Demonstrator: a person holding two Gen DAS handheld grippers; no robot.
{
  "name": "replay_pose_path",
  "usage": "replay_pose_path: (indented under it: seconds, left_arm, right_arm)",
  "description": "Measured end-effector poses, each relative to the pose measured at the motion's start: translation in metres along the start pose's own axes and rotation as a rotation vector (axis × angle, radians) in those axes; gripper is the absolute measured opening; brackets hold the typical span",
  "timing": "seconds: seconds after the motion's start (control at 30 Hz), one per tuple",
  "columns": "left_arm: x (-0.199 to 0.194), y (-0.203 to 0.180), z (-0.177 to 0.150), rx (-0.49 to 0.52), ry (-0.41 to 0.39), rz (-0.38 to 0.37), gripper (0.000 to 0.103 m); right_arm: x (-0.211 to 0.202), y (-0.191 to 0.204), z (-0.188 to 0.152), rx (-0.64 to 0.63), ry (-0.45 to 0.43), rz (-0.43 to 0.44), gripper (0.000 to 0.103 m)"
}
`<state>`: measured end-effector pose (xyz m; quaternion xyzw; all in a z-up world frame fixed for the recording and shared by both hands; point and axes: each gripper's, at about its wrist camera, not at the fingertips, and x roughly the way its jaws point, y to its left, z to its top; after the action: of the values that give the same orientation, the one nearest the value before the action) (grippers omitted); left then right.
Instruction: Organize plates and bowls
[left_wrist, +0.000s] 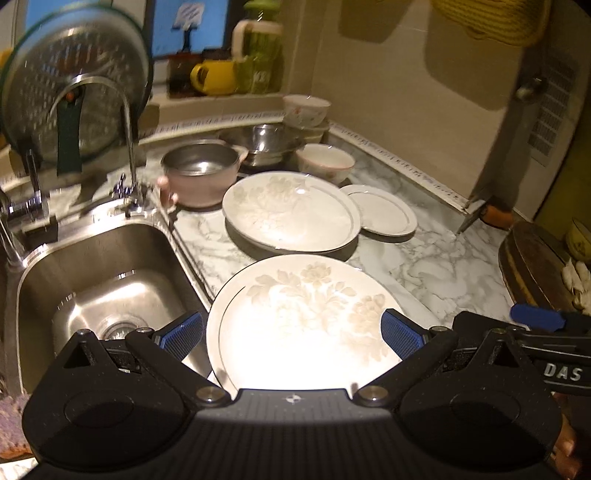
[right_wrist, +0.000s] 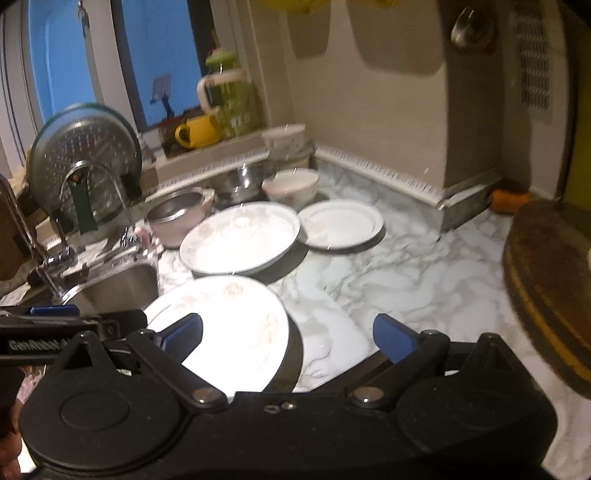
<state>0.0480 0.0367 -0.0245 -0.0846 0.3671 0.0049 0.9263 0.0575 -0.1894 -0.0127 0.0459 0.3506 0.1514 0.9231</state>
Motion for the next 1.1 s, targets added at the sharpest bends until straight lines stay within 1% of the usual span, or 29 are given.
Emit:
replay_pose_path:
  seconds: [0.13,0.17,0.23,0.37,0.4,0.43,0.47,0.53,0.57,0.63,0.67,0.73,0.8,0.83,0.87,0.9,0.97,1.03,1.1]
  left_arm:
    - [0.02,0.017,0.002,-0.013,0.051,0.021,0.103]
    - [0.025,0.022,0.003,-0.02,0.062,0.022,0.103]
    - [0.036,0.033,0.003,-0.035,0.092,0.012,0.103]
    - [0.055,0.052,0.0,-0.073,0.147,-0.003,0.102]
    - [0.058,0.056,-0.001,-0.081,0.16,-0.008,0.099]
    - [0.062,0.059,-0.001,-0.083,0.176,-0.006,0.091]
    - [0.066,0.06,-0.002,-0.08,0.193,-0.011,0.083]
    - [0.072,0.065,-0.004,-0.09,0.22,-0.022,0.075]
    - [0.074,0.067,-0.005,-0.094,0.228,-0.031,0.072]
    - [0.077,0.069,-0.004,-0.096,0.242,-0.047,0.065]
    - [0.079,0.071,-0.004,-0.102,0.249,-0.052,0.063]
    - [0.082,0.074,-0.003,-0.116,0.256,-0.06,0.063]
    - [0.085,0.077,-0.002,-0.124,0.267,-0.062,0.054]
    - [0.087,0.078,-0.001,-0.124,0.278,-0.062,0.044]
    - [0.09,0.078,-0.001,-0.121,0.287,-0.059,0.04]
    - [0.091,0.078,0.0,-0.12,0.292,-0.055,0.039]
    - [0.092,0.079,0.001,-0.121,0.296,-0.06,0.036]
    - [0.092,0.079,0.002,-0.119,0.3,-0.067,0.033]
    - [0.093,0.079,0.003,-0.112,0.307,-0.059,0.03]
  right_arm:
    - [0.026,-0.007,0.004,0.005,0.061,-0.011,0.089]
    - [0.031,-0.008,0.005,0.003,0.072,-0.007,0.089]
    - [0.043,-0.011,0.006,0.005,0.11,-0.008,0.084]
    - [0.066,-0.014,0.002,0.022,0.194,0.024,0.079]
    - [0.071,-0.014,0.001,0.019,0.212,0.032,0.077]
    - [0.077,-0.013,0.0,0.019,0.232,0.039,0.073]
    - [0.082,-0.013,-0.002,0.022,0.25,0.038,0.072]
    - [0.091,-0.012,-0.004,0.026,0.29,0.048,0.065]
    - [0.095,-0.012,-0.005,0.034,0.305,0.052,0.063]
    - [0.103,-0.012,-0.007,0.055,0.338,0.063,0.054]
    - [0.105,-0.013,-0.008,0.063,0.35,0.065,0.052]
    - [0.108,-0.012,-0.008,0.066,0.355,0.063,0.048]
    - [0.11,-0.01,-0.006,0.054,0.358,0.064,0.045]
    - [0.111,-0.009,-0.005,0.057,0.36,0.064,0.041]
    - [0.112,-0.01,-0.004,0.061,0.362,0.068,0.038]
    - [0.113,-0.01,-0.003,0.065,0.365,0.073,0.036]
    - [0.114,-0.01,-0.002,0.07,0.365,0.072,0.033]
    - [0.115,-0.01,-0.001,0.078,0.367,0.078,0.027]
    - [0.116,-0.008,0.0,0.08,0.369,0.086,0.022]
